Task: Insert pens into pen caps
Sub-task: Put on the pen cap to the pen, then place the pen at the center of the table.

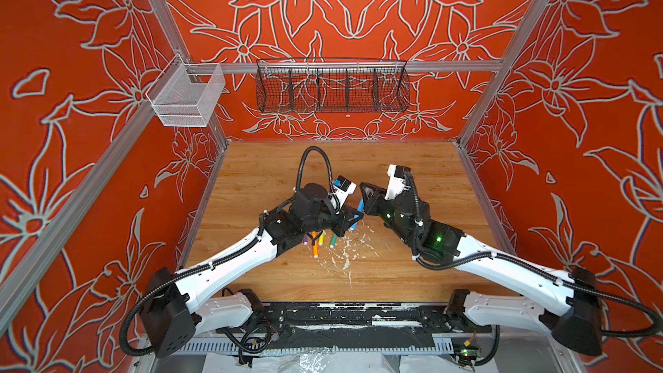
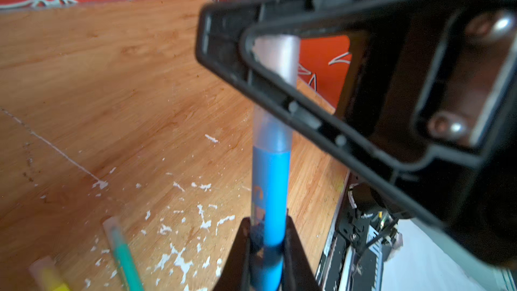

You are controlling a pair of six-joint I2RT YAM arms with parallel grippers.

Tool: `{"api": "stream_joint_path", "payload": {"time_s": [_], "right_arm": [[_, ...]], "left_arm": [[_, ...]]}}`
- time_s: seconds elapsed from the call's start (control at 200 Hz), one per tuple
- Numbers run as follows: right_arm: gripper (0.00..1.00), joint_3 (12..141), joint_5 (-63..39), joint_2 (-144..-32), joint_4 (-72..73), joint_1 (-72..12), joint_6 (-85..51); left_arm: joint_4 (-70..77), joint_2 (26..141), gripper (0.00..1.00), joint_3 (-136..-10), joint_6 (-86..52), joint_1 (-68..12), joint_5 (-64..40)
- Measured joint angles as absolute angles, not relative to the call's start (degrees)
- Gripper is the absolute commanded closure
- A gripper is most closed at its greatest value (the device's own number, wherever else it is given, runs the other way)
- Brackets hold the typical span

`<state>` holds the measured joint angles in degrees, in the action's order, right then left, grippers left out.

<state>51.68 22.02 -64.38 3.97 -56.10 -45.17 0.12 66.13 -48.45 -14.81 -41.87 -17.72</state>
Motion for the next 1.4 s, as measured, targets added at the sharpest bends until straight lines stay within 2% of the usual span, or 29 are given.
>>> {"api": "stream_joint_path", "payload": {"time_s": [0.08,0.105,0.165,0.195,0.24,0.305,0.505,0.676,0.726,0.741,0.751,0.771,0.971,1.161,1.311,1.401], "right_arm": [[0.67,52.5,21.6,-64.6,-1.1,-57.6,-45.0],[0.59,52.8,21.6,-64.8,-2.6,-57.9,-44.6],[0.31,53.3,21.8,-65.2,-5.3,-57.7,-43.9],[0.21,53.5,21.8,-65.4,-6.2,-57.1,-43.7],[0.11,53.8,22.1,-65.6,-7.6,-56.1,-43.4],[0.03,54.1,22.6,-65.5,-9.0,-54.8,-42.7],[0.02,57.1,24.4,-62.3,-15.8,-50.4,-42.2],[0.02,66.2,27.2,-61.8,-25.2,-47.0,-43.7],[0.12,68.2,28.5,-62.4,-26.5,-46.5,-43.8],[0.1,68.4,28.8,-62.5,-26.5,-46.4,-43.9],[0.04,68.4,29.1,-62.6,-26.4,-46.3,-43.4],[0.02,68.4,29.5,-62.7,-25.9,-46.3,-43.8],[0.02,55.2,32.3,-61.5,-11.0,-45.8,-33.5],[0.02,56.7,36.9,-66.5,-7.6,-38.7,-21.4],[0.02,50.8,41.1,-68.2,0.8,-31.4,-14.4],[0.02,44.9,41.6,-68.3,4.1,-26.0,-13.6]], "left_arm": [[7.1,63.2,1.0,-41.0,-18.2,-41.1,-15.8],[8.4,62.6,1.0,-39.3,-19.0,-40.7,-15.4],[10.3,61.3,1.0,-35.7,-21.0,-40.1,-14.5],[10.7,61.0,1.0,-34.3,-21.9,-40.0,-14.3],[11.3,60.9,1.0,-32.6,-23.0,-40.1,-14.5],[11.6,61.3,1.0,-30.3,-24.5,-40.4,-15.2],[10.9,68.1,1.0,-27.7,-29.6,-42.8,-16.1],[3.7,76.5,1.0,-34.5,-32.0,-48.0,-11.2],[2.1,79.2,1.0,-37.5,-32.2,-49.6,-9.5],[1.8,80.0,1.0,-38.4,-32.3,-49.9,-9.2],[1.6,80.7,1.0,-39.0,-32.3,-50.2,-8.7],[1.1,81.6,1.0,-40.2,-32.4,-50.5,-8.2],[-5.2,92.4,1.0,-49.3,-32.6,-51.6,-2.7],[-12.0,100.5,1.0,-55.6,-32.6,-51.6,0.5],[-15.4,103.5,0.86,-60.4,-32.6,-51.6,2.0],[-17.2,104.7,0.64,-62.3,-32.6,-51.6,2.5]]}}
